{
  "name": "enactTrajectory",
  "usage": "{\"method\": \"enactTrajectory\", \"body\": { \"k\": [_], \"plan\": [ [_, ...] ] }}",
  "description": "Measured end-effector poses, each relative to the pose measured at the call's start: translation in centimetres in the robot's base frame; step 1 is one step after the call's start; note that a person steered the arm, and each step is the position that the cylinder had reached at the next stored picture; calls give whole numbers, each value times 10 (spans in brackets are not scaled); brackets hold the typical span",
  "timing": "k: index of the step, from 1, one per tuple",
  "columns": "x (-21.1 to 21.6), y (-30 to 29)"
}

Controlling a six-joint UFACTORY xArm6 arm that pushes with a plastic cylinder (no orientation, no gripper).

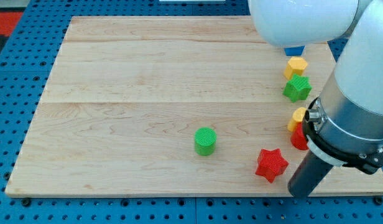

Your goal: Move red circle into the yellow heart

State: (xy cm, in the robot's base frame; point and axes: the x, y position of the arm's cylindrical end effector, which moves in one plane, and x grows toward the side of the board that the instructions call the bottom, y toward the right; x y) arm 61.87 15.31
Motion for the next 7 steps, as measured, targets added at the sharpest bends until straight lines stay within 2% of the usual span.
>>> {"method": "enactTrajectory", "body": {
  "k": [5, 6, 7],
  "plan": [
    [-20, -96],
    [-1, -88],
    [0, -59]
  ]
}}
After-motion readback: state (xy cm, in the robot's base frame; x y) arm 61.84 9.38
